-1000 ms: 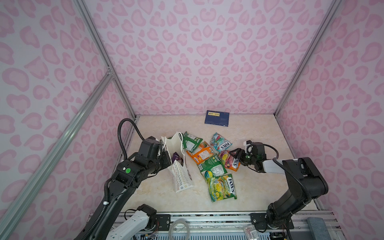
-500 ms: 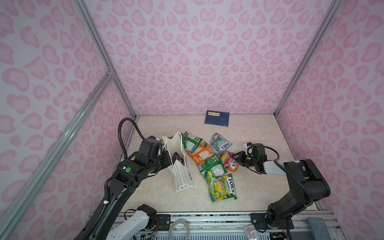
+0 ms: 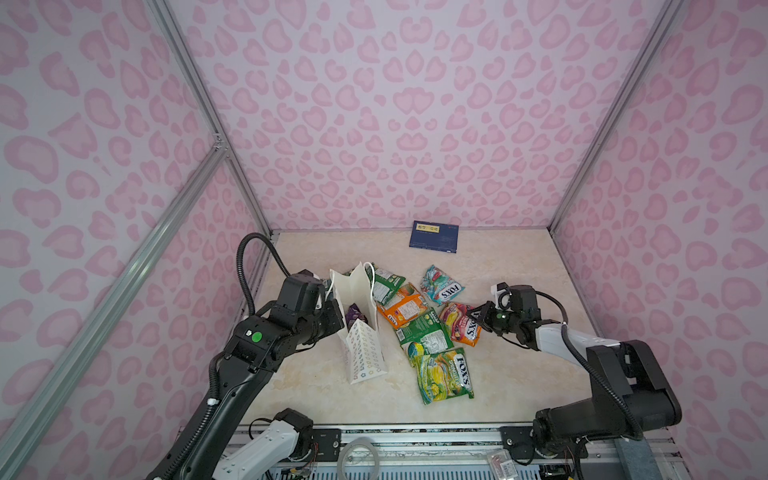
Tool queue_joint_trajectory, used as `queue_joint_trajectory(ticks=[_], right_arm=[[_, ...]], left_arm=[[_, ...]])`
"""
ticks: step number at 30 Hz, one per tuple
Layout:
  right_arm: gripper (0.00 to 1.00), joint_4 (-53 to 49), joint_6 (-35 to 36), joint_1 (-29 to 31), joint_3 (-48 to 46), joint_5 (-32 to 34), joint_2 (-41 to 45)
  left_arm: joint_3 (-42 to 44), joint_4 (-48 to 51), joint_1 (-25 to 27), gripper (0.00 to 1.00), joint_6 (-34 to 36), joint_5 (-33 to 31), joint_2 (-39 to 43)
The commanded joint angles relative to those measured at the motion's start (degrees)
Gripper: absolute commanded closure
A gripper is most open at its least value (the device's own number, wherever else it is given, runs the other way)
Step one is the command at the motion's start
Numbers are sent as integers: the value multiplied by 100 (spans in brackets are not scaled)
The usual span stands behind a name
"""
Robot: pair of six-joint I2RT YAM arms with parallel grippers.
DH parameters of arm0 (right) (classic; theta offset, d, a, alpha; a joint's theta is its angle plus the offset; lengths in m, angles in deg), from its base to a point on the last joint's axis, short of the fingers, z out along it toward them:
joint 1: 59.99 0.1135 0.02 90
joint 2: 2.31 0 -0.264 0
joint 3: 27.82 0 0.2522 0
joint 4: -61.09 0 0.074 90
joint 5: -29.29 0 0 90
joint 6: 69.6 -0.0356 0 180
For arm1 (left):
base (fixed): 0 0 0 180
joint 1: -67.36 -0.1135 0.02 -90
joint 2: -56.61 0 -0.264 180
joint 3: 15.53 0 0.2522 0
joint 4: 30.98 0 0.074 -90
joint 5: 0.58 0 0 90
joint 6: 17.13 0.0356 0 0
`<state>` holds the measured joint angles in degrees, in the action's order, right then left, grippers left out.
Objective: Place the snacks into the paper bag
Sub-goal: 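Close the right gripper on the orange-pink FOX'S packet, then lift the orange-pink packet with the right gripper and carry it over the bag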
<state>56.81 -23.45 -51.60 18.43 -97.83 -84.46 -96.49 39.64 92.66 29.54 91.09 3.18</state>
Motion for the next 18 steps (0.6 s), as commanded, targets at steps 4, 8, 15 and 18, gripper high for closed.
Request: queue_joint_trajectory(ticks=[4, 8, 15, 18], right_arm=[[98, -719, 19, 14, 145, 159, 724], [100, -1390, 208, 14, 525, 373, 1133], [100, -2204, 286, 142, 1174, 608, 1755], [100, -2573, 358, 213, 1517, 730, 1949]], left_arm=[[-130, -186, -7, 96, -118, 412, 67], [-114, -193, -1, 96, -234, 466, 86], [19, -303, 1, 96, -428, 553, 55], [-25, -277, 2, 96, -461, 503, 86]])
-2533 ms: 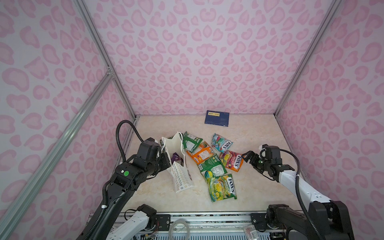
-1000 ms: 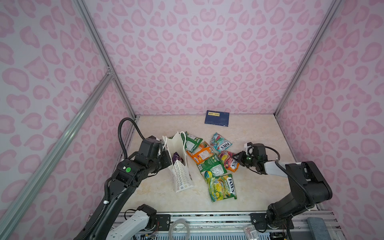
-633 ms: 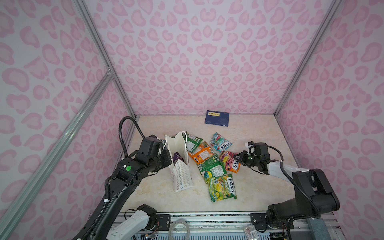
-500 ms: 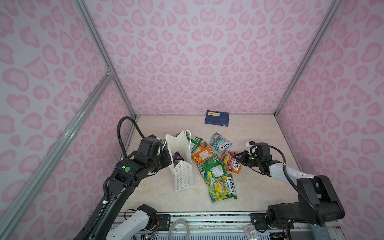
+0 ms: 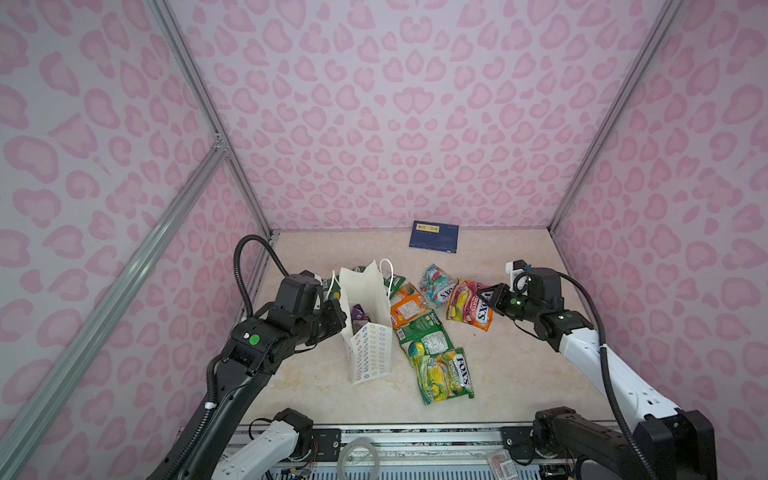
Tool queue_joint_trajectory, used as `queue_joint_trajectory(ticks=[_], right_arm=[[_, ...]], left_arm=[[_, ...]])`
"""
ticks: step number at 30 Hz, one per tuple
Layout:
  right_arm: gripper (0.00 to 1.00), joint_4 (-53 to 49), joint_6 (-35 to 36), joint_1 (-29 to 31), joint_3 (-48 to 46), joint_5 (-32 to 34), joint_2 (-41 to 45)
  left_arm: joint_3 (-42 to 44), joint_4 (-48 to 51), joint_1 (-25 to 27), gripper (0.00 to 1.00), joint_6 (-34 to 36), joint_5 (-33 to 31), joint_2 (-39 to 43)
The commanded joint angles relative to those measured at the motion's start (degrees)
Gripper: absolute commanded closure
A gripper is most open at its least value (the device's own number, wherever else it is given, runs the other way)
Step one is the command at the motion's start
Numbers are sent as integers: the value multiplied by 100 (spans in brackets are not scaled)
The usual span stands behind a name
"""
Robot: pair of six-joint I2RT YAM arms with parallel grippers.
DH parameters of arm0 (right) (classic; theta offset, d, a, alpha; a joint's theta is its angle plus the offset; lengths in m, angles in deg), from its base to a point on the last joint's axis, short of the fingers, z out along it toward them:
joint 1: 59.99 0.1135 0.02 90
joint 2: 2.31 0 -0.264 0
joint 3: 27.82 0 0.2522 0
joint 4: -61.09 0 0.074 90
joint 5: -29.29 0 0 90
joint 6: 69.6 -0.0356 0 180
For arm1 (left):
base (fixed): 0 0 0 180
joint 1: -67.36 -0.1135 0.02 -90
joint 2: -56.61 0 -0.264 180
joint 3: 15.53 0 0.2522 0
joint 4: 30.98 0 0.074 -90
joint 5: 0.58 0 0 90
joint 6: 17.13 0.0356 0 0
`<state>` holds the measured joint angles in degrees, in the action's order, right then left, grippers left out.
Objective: Place the snacks into the paper bag
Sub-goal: 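Lift the orange-pink packet with the right gripper and carry it over the bag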
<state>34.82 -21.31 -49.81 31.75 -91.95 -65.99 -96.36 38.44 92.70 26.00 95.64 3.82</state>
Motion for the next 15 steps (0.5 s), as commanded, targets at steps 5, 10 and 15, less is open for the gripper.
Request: queue_joint_trajectory(ticks=[5, 10, 15], right_arm=[[100, -708, 165, 94, 598, 163, 315], [100, -1152, 185, 330, 1223, 440, 392], [100, -1587, 181, 910, 2050, 935, 283]], left_arm=[[25, -112, 0, 96, -124, 54, 28], [238, -150, 0, 96, -112, 81, 131], [393, -136, 0, 95, 20, 40, 328]])
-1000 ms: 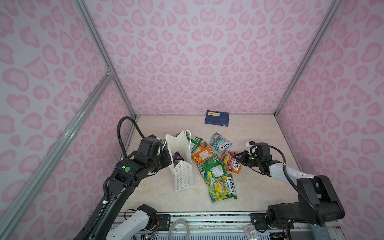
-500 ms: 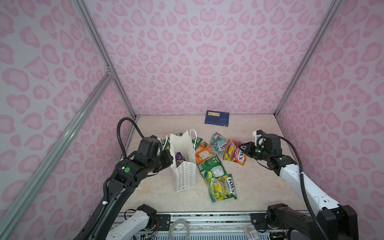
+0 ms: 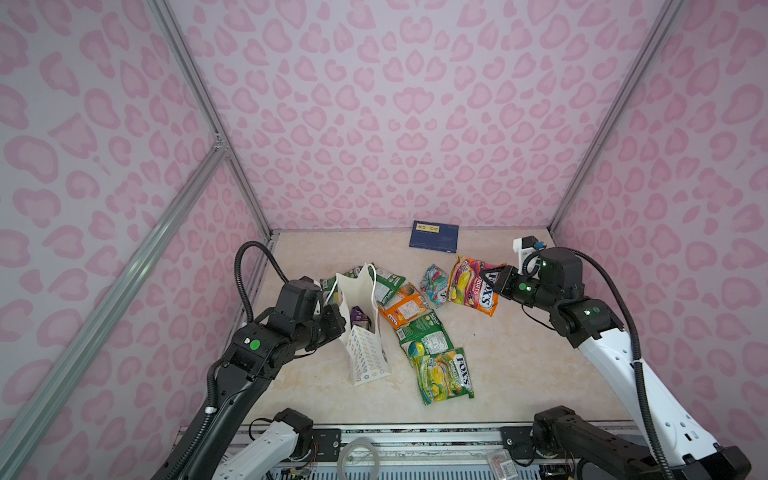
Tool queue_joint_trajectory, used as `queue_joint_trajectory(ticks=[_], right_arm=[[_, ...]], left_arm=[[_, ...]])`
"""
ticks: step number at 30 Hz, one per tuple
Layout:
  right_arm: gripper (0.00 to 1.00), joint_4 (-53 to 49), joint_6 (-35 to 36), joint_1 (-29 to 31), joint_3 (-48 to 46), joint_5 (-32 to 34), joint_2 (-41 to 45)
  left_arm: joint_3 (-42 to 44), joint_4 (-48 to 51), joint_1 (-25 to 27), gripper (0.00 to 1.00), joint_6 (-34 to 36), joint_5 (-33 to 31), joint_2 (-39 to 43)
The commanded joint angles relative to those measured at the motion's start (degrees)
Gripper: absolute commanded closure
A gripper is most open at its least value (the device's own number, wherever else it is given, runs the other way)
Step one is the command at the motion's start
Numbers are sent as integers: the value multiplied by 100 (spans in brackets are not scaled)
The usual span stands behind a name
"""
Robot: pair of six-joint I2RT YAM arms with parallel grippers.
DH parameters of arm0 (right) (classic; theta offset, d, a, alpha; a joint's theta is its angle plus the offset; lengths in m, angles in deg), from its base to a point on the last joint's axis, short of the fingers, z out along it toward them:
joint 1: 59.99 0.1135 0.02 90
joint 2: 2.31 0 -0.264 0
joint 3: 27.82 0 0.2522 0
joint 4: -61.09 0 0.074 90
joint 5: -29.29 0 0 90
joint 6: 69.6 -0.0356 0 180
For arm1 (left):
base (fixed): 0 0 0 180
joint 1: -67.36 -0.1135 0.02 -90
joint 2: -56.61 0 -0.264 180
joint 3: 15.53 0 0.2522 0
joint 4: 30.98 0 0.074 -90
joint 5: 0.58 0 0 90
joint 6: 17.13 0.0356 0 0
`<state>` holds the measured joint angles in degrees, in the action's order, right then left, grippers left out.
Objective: Place the snacks into the paper bag
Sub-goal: 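Lift the orange-pink packet with the right gripper and carry it over the bag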
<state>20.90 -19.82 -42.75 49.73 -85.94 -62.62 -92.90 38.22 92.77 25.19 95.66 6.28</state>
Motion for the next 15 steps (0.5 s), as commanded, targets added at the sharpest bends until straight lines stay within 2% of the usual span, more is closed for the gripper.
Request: queue_joint_trajectory(ticks=[1, 8, 15], right_arm=[[100, -242, 13, 344, 411, 445, -96], [100, -316, -223, 1131, 1418, 1032, -474], [100, -1096, 173, 2242, 3727, 1578, -1556]], left_arm=[[51, -106, -6, 96, 106, 35, 123], [-6, -28, -5, 95, 267, -12, 283], [50, -102, -3, 95, 269, -177, 292]])
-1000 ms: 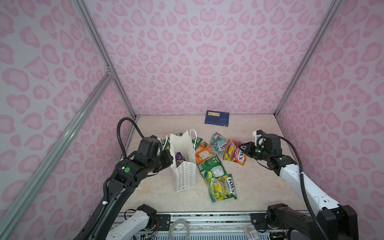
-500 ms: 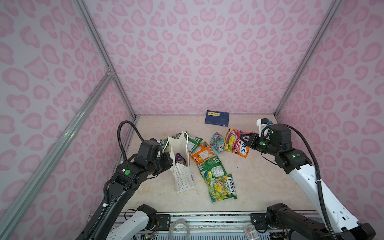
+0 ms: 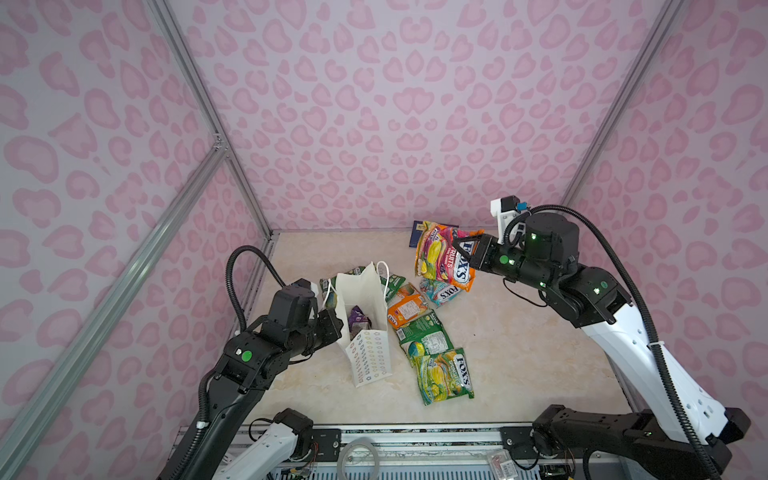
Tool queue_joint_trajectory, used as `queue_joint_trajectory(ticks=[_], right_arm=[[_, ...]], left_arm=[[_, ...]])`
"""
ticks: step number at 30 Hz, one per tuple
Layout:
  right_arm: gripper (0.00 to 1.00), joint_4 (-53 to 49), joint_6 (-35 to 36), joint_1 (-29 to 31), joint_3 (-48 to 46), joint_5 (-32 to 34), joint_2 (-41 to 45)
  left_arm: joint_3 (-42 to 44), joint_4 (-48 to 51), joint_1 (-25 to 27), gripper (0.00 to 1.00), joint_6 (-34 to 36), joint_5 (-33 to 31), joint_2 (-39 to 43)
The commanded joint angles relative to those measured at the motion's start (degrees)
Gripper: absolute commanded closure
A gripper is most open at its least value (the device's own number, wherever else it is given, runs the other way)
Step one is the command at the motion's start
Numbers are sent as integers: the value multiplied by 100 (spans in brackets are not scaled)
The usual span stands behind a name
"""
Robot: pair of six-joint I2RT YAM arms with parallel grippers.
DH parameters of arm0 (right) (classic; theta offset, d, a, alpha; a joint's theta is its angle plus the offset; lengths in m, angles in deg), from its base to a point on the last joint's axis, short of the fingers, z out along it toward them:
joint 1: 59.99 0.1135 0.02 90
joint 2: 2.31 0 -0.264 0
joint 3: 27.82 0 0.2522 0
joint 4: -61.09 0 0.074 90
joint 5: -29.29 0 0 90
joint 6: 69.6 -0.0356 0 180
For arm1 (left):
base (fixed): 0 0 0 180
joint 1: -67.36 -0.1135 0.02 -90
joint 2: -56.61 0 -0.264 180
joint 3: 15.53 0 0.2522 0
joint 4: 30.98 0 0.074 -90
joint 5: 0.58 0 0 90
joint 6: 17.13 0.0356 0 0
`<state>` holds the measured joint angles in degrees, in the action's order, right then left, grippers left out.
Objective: Place the snacks into the paper bag
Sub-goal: 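Lift the orange-pink packet with the right gripper and carry it over the bag, then lower the orange-pink packet into the bag and open the right gripper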
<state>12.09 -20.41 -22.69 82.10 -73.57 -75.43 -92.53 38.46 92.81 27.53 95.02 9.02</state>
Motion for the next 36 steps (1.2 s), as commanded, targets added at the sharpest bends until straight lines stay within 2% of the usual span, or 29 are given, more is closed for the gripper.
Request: queue_joint_trajectory(ticks=[1, 5, 8, 14, 24, 36], right_arm=[[100, -298, 302, 391, 816, 384, -437], [100, -367, 494, 962, 1625, 561, -894], [100, -99, 521, 1467, 1691, 726, -1124], [100, -591, 749, 2202, 2370, 1116, -1741], [100, -823, 565, 2578, 2041, 1427, -2277], [100, -1847, 707, 2737, 2355, 1700, -2819]], left_arm=[[31, -151, -9, 95, 18, -118, 31], [102, -199, -7, 95, -45, -108, 81], [76, -192, -9, 95, -30, -113, 82], [14, -196, -12, 95, -1, -122, 35], [25, -172, -14, 95, -62, -207, 127], [31, -225, -6, 95, -64, -222, 68]])
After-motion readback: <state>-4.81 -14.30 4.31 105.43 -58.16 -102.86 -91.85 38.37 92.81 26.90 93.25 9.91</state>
